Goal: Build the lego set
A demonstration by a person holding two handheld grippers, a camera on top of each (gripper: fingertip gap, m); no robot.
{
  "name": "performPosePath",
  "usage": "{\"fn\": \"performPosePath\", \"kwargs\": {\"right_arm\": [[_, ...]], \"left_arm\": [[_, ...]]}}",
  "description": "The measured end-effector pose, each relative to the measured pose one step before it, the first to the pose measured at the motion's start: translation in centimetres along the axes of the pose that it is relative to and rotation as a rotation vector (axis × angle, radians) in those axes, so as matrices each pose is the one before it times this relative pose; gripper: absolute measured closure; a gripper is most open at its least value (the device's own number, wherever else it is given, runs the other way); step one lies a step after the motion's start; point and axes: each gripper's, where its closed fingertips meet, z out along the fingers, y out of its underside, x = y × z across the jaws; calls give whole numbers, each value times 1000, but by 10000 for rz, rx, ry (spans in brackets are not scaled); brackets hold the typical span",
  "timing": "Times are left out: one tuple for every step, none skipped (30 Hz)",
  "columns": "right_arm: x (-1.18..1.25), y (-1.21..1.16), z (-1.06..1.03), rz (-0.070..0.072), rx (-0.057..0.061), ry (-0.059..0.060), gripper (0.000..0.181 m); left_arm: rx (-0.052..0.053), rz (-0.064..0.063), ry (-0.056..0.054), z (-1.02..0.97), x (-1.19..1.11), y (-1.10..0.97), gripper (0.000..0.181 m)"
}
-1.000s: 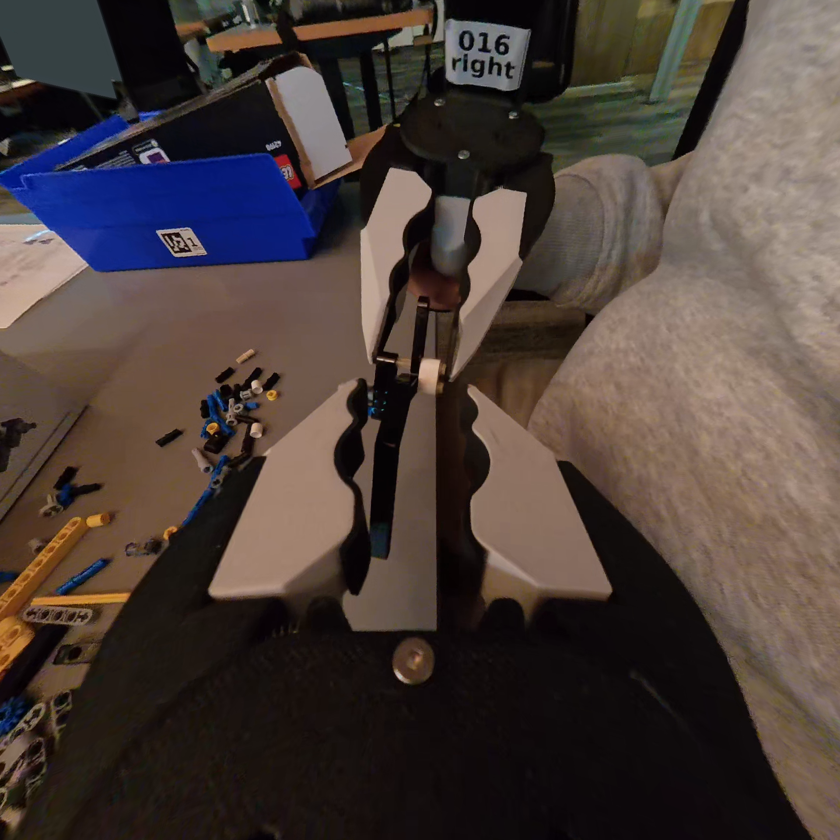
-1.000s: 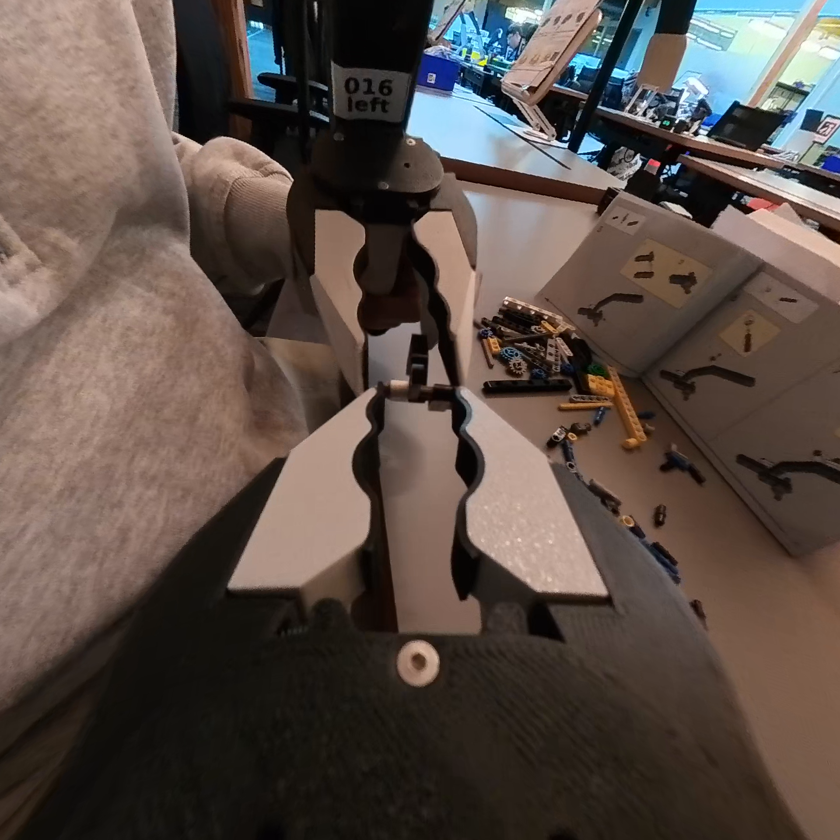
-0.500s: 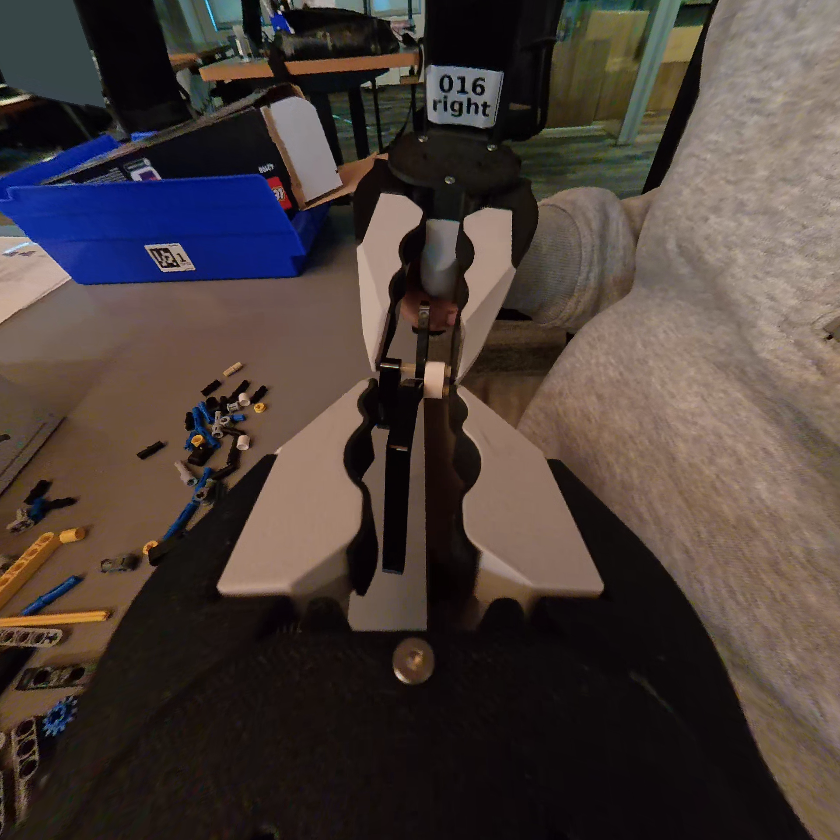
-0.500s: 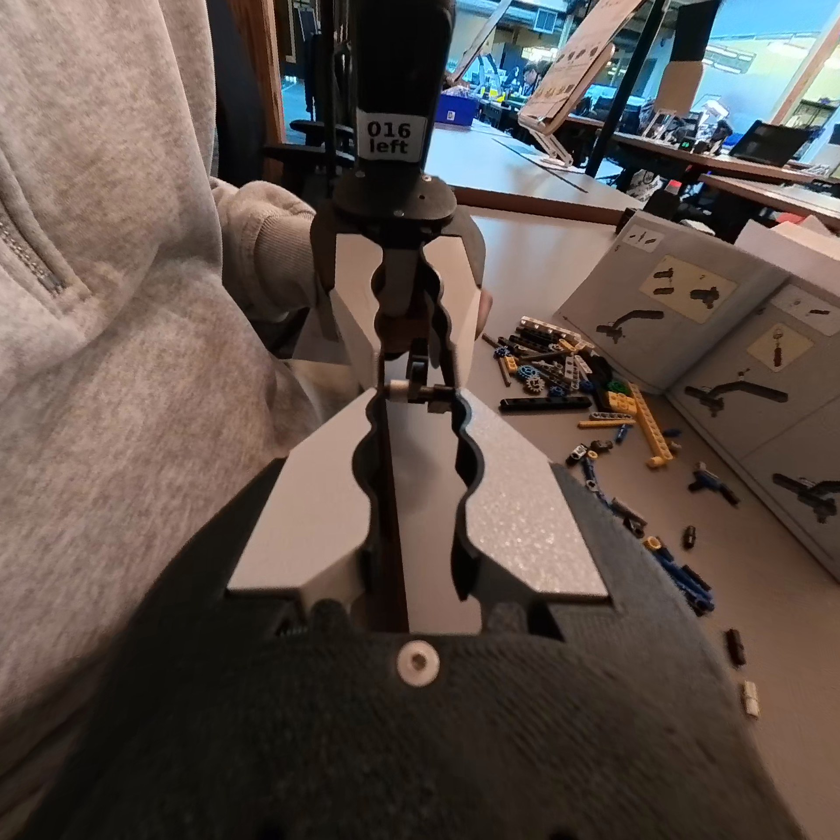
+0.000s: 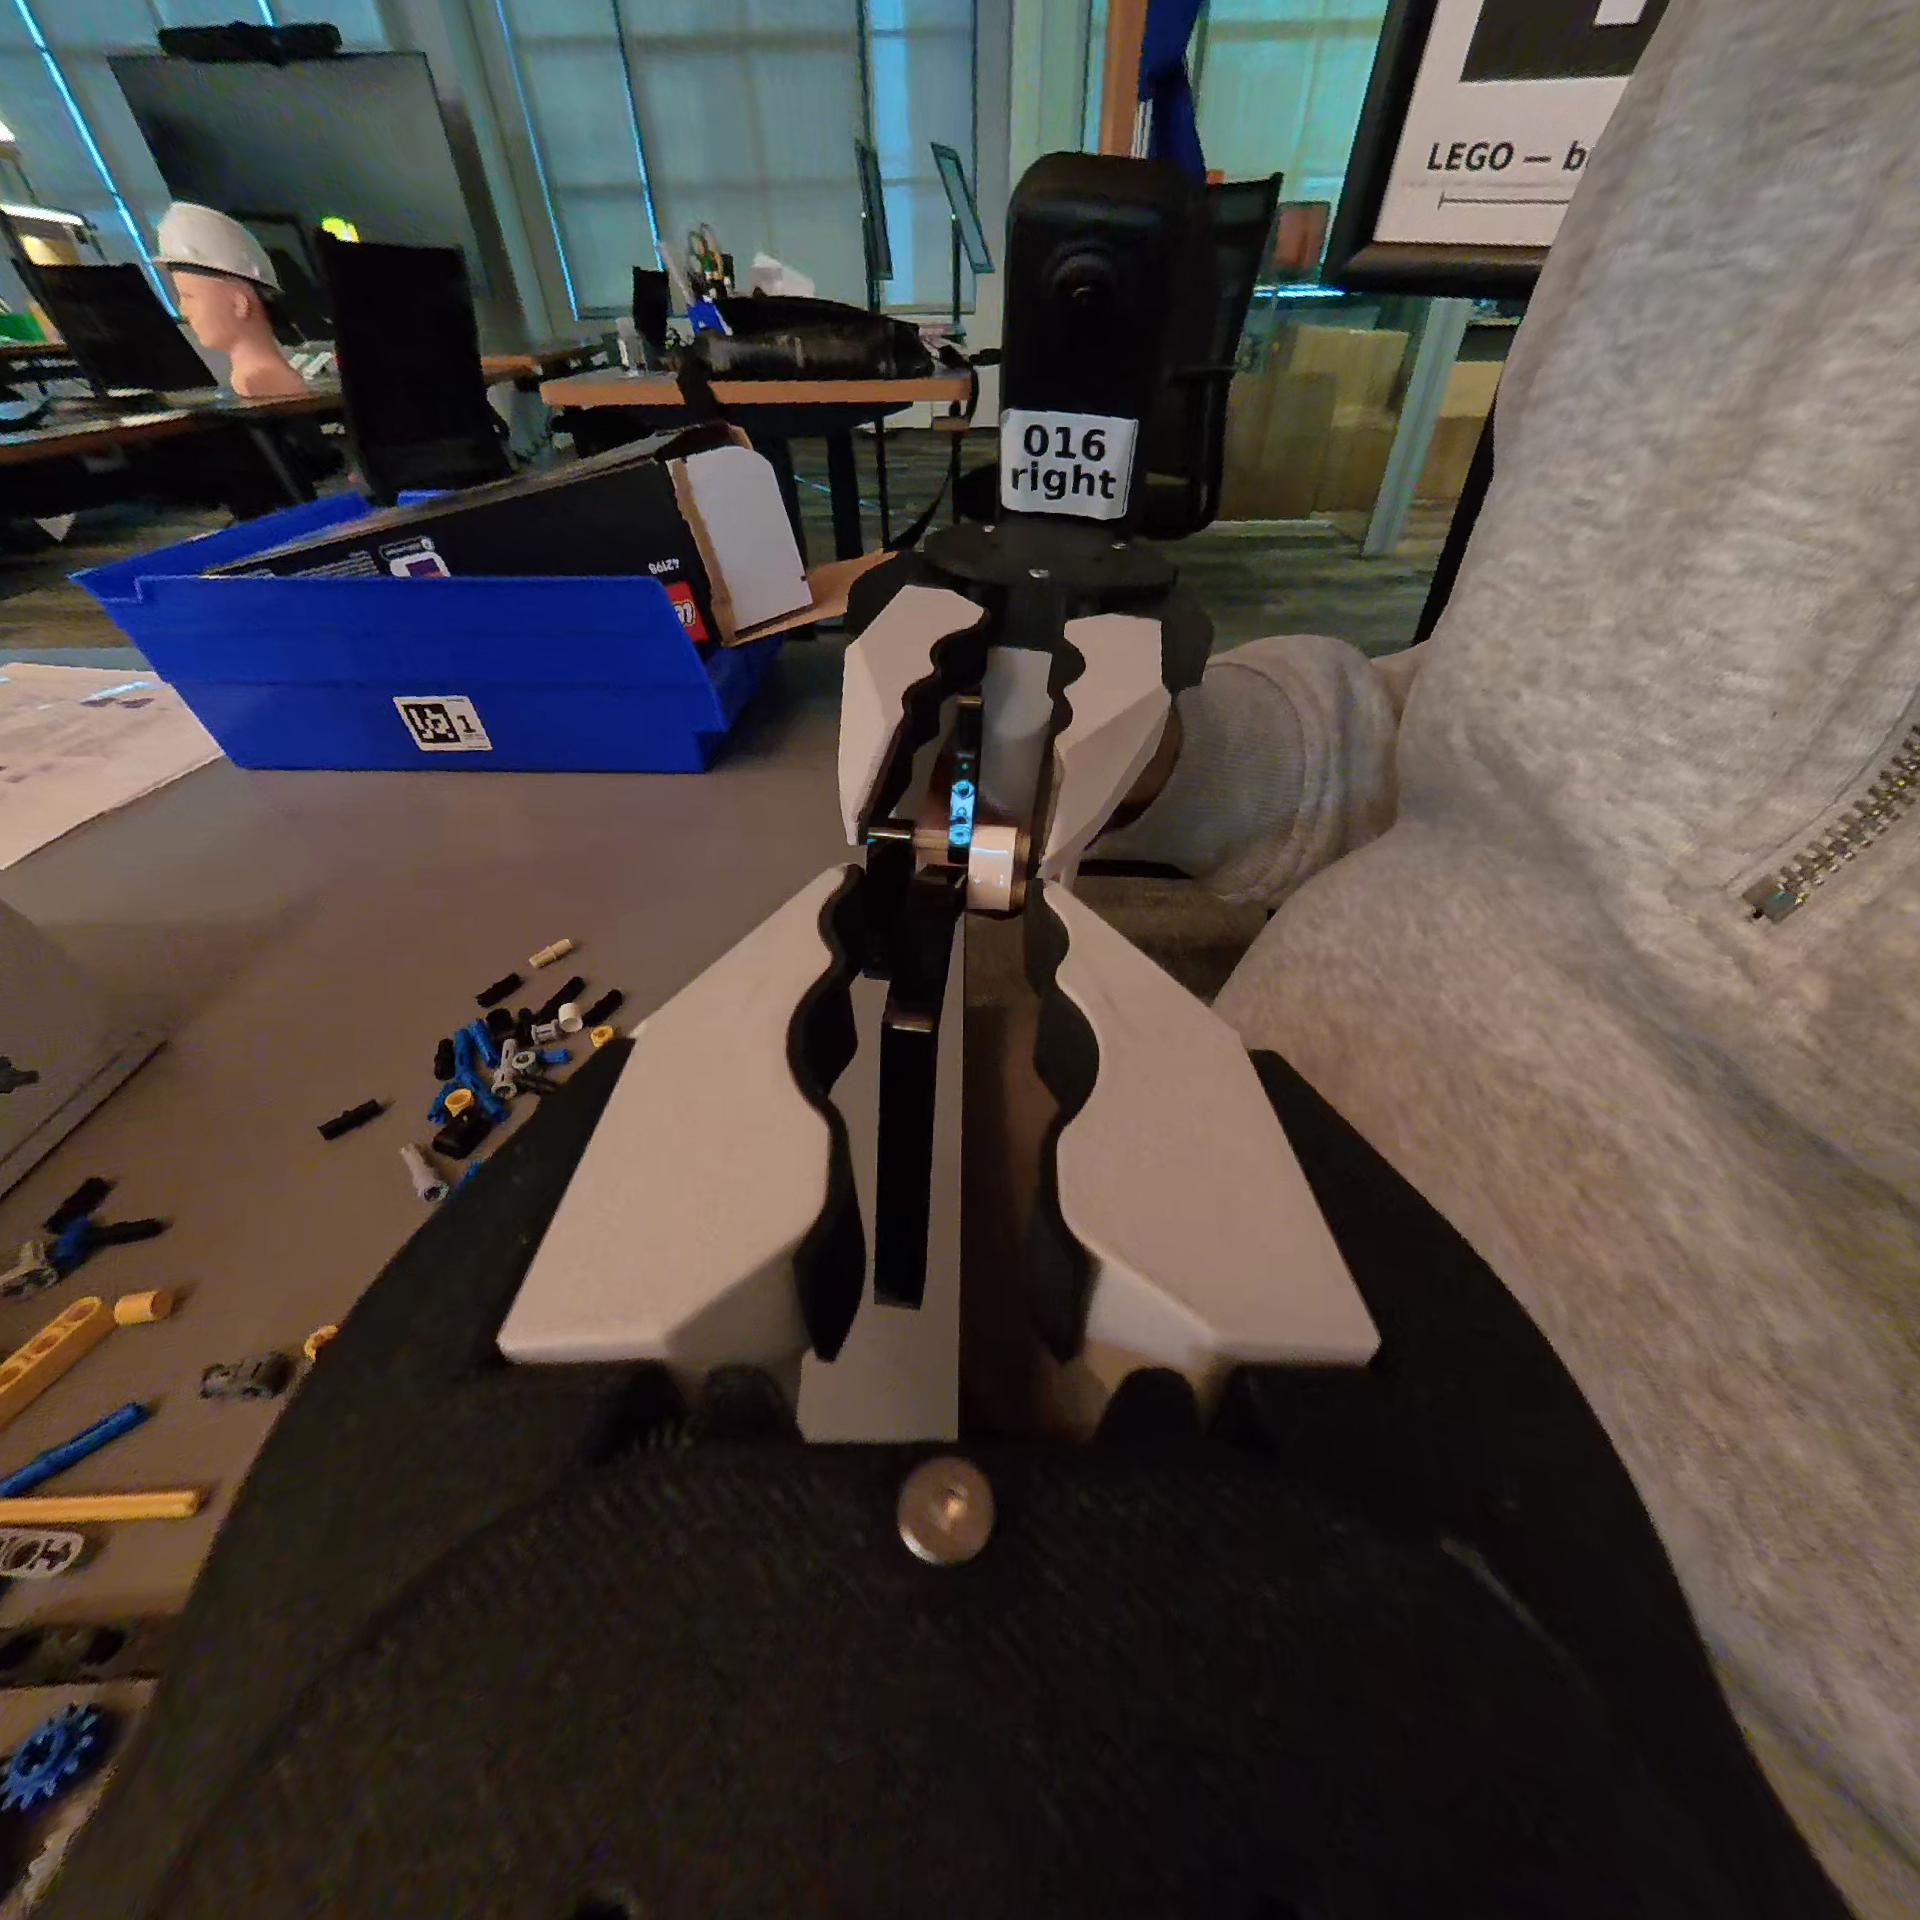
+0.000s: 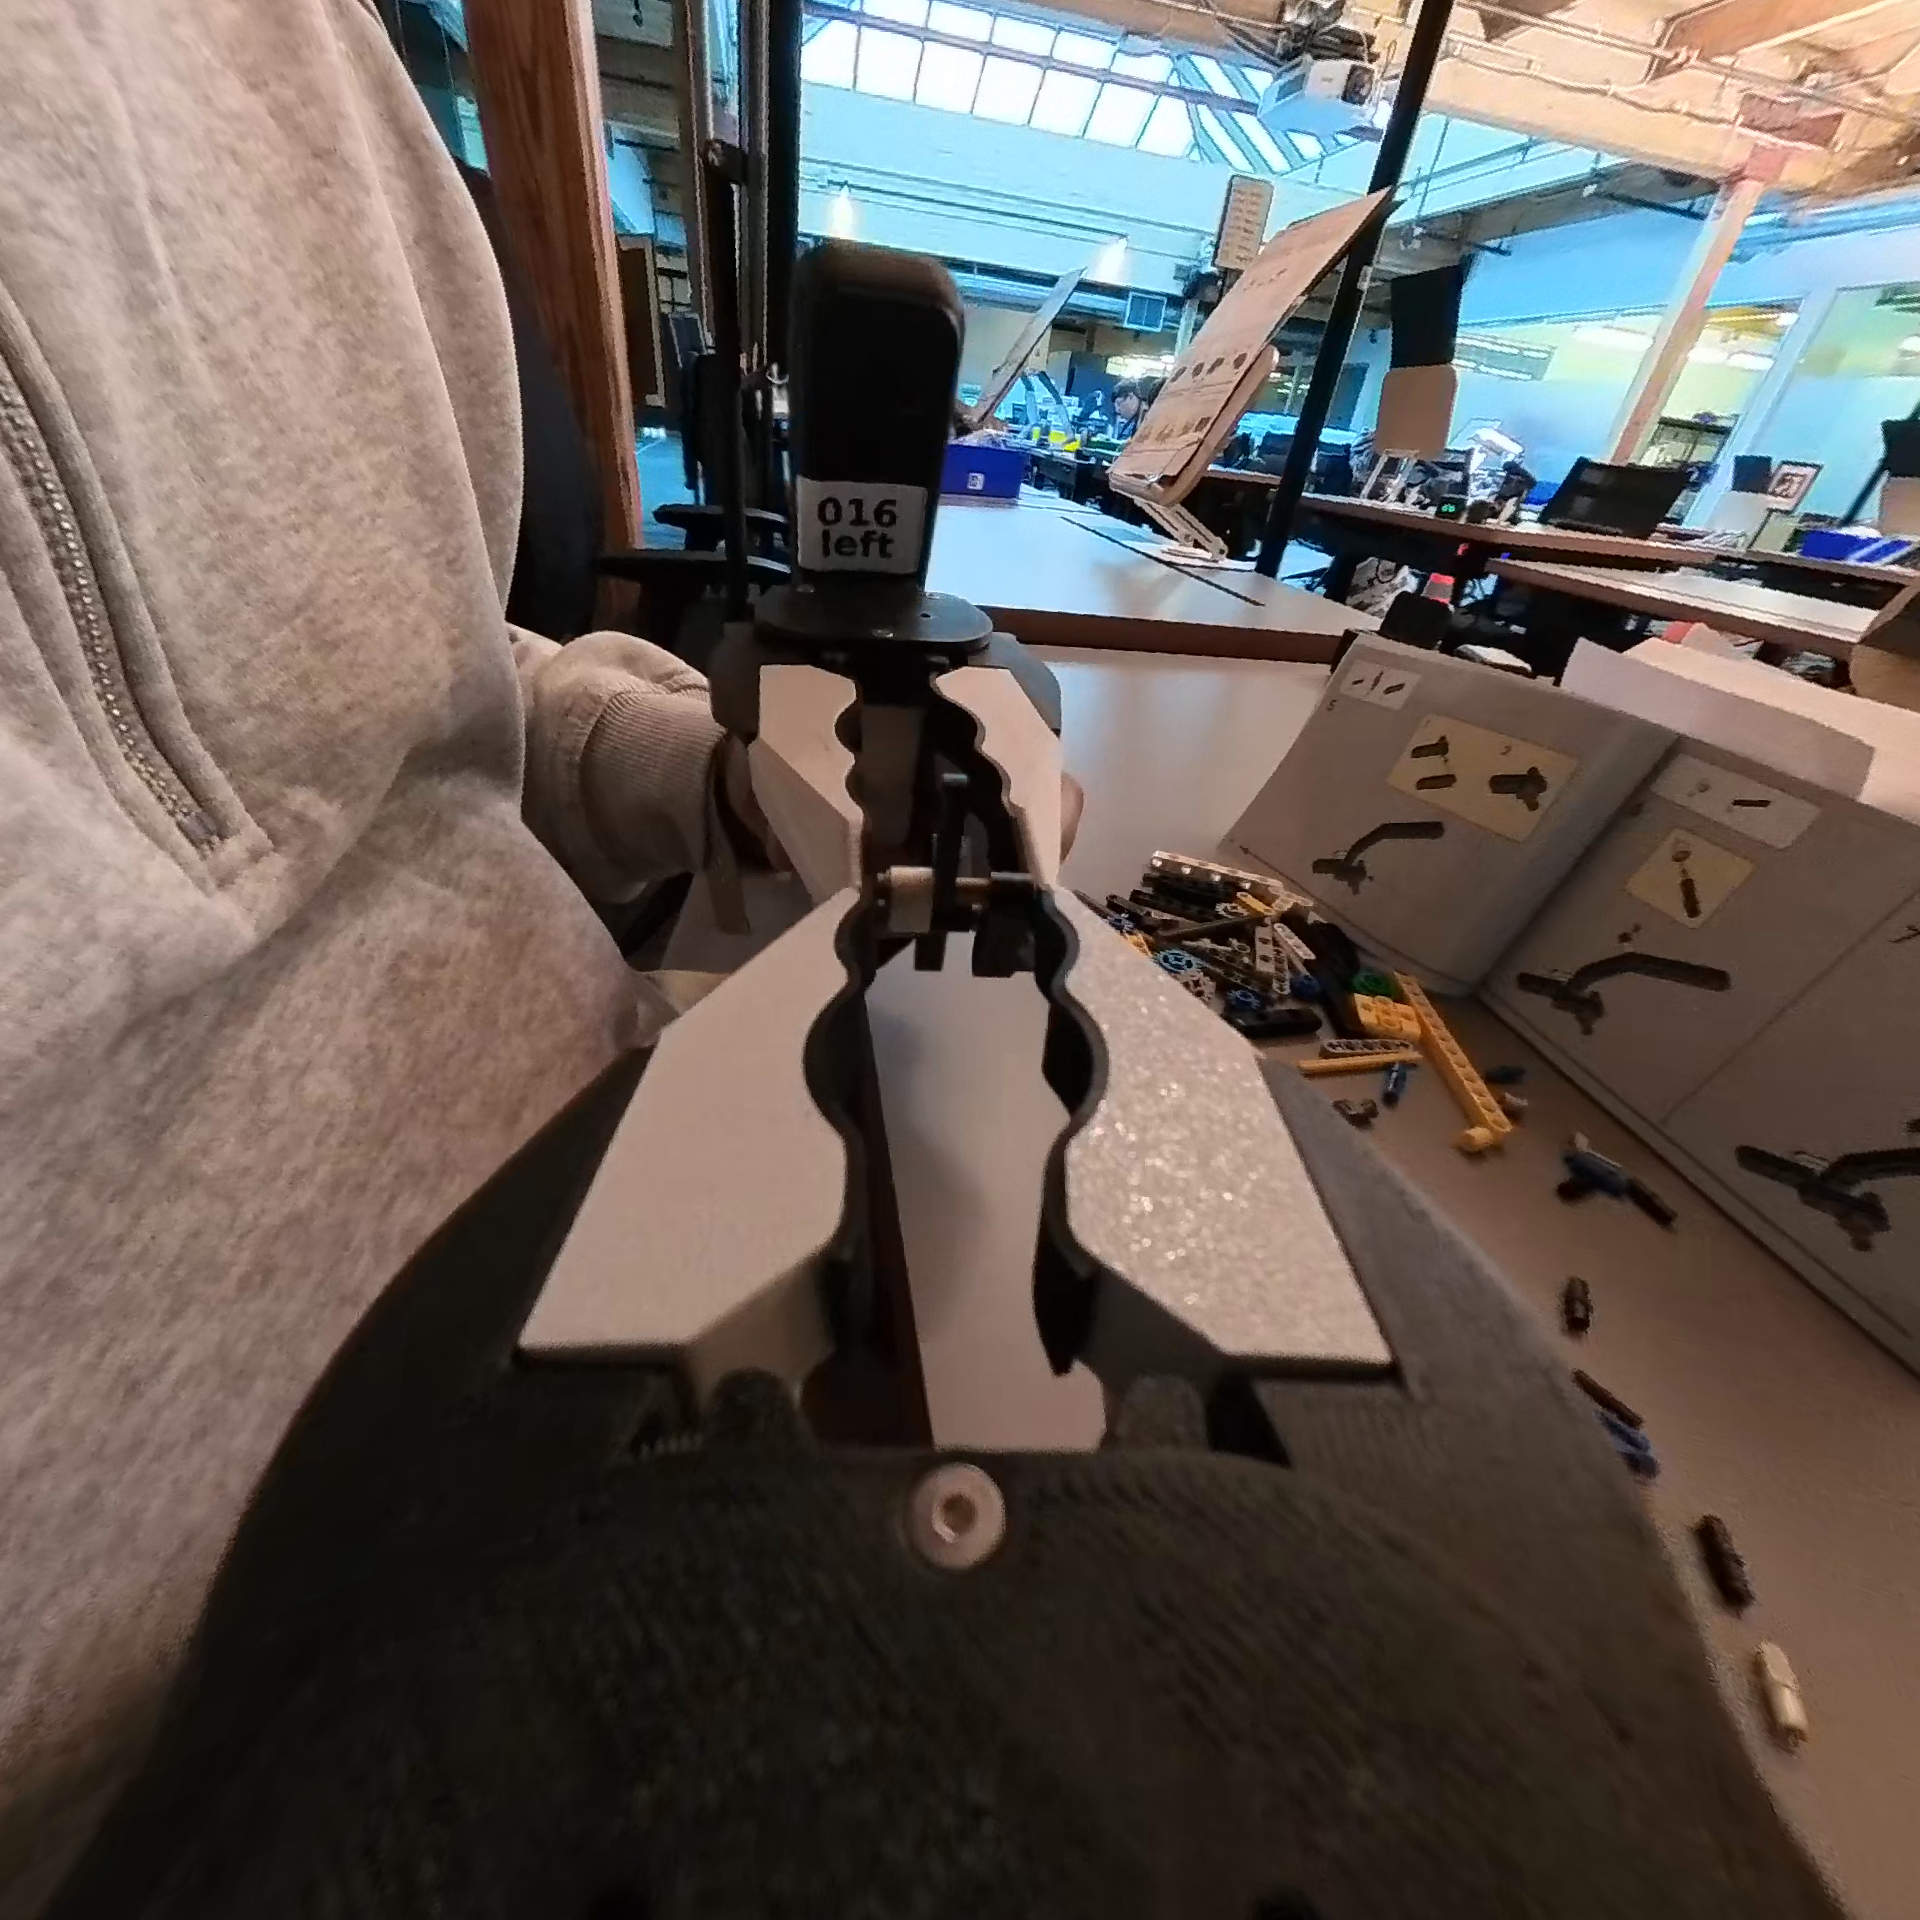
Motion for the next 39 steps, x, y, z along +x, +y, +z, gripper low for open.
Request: {"fn": "performPosePath", "kwargs": {"right_arm": [[-40, -47, -5, 52, 29, -28, 153], [-39, -35, -8, 36, 12, -27, 154], [-13, -34, 2, 17, 3, -3, 154], [-3, -37, -12, 10, -2, -1, 154], [-4, -26, -2, 17, -3, 4, 154], [-15, -47, -8, 37, -1, -11, 154], [-8, -36, -10, 54, -8, -11, 154], [17, -29, -7, 54, -19, 0, 154], [17, -24, -2, 23, -18, 15, 154], [0, -22, 6, -23, -9, 25, 154], [17, 18, 12, -55, -24, 37, 154], [28, 25, 11, -85, -32, 53, 154], [24, 19, 31, -54, -26, 38, 153], [-1, 3, 10, -8, -25, 4, 153], [6, -4, 9, -11, -13, 7, 154], [-2, -34, 11, -35, 13, 16, 154], [-15, -50, -1, -19, 34, -1, 154], [4, -30, 21, 16, 23, -10, 154], [8, -14, 9, 30, 20, 0, 154], [12, -36, 11, 7, 32, 18, 154], [9, -39, -9, 9, 34, 22, 155], [9, -62, -7, -22, 34, 34, 154], [28, -51, -9, -67, 29, 62, 155], [39, -51, -15, -99, 32, 83, 154], [72, -29, -7, -111, 21, 110, 153], [51, -39, -9, -108, 6, 95, 152], [-33, -36, -11, -89, -3, 30, 153], [-113, -18, 0, -56, -12, -38, 155], [-31, -5, -1, -6, -7, -4, 155], [-22, -8, -4, 1, -2, -9, 155], [-38, 12, -6, 7, -9, -24, 155], [-22, -1, -5, 6, -7, -14, 155], [-20, -5, 5, 16, -9, -14, 155], [-10, 8, -6, 5, -26, -13, 155], [-15, 1, -9, -4, -23, -7, 155], [-14, 8, 1, 16, -18, -17, 155], [-7, 20, -2, 26, -11, -13, 155], [5, 7, 5, 12, 18, 4, 155], [-3, -13, 0, 6, 30, 8, 155]], "left_arm": [[43, 7, 5, -2, 41, -68, 153], [25, 14, 0, -5, 19, -43, 153], [14, 21, -13, -3, 7, -29, 153], [8, 15, -7, 3, 10, -22, 152], [17, 12, -19, 8, -5, -43, 152], [22, 12, 1, -8, 21, -50, 152], [19, -1, -2, 0, 26, -46, 152], [17, -15, -10, 1, -14, -43, 152], [5, -13, -8, 1, -2, -37, 152], [-3, 4, -4, -4, 1, -16, 152], [-24, -5, -6, -8, -24, 13, 152], [-16, -21, -10, 0, -28, 11, 153], [-3, -22, -8, -20, -37, 6, 153], [4, -26, 14, -5, 7, 6, 153], [8, -21, 6, -13, 2, -9, 153], [24, 3, -12, -4, 0, -32, 154], [34, 19, -13, -9, 7, -44, 153], [13, -7, -9, -11, -19, -26, 153], [-8, -15, 14, -15, -1, 3, 153], [14, 4, -9, -12, -7, -28, 153], [17, 30, -20, -11, -9, -32, 154], [18, 25, -28, -3, 3, -45, 154], [12, -8, -27, -4, -23, -37, 154], [6, 1, -16, -6, -24, -18, 154], [5, -5, 11, -7, 18, -17, 153], [5, -11, 0, -6, 7, -6, 154], [14, 0, -12, -1, 2, -19, 154], [-2, -3, -3, 8, -1, 3, 154], [-3, 7, 11, -4, 31, -7, 154], [-6, -8, 11, -5, 20, -2, 154], [-21, -3, 19, 4, 40, 17, 154], [-6, 20, -7, 2, 16, -3, 154], [-3, 15, -10, 4, 16, -6, 154], [-11, -6, 11, 11, 31, 3, 154], [-1, 3, 0, -1, 7, 2, 154], [0, 14, -4, 7, 25, -1, 154], [-21, -19, 3, 16, 9, 26, 154], [1, -24, 1, 3, -2, 9, 154], [16, -7, -1, -9, 2, -20, 154]]}}
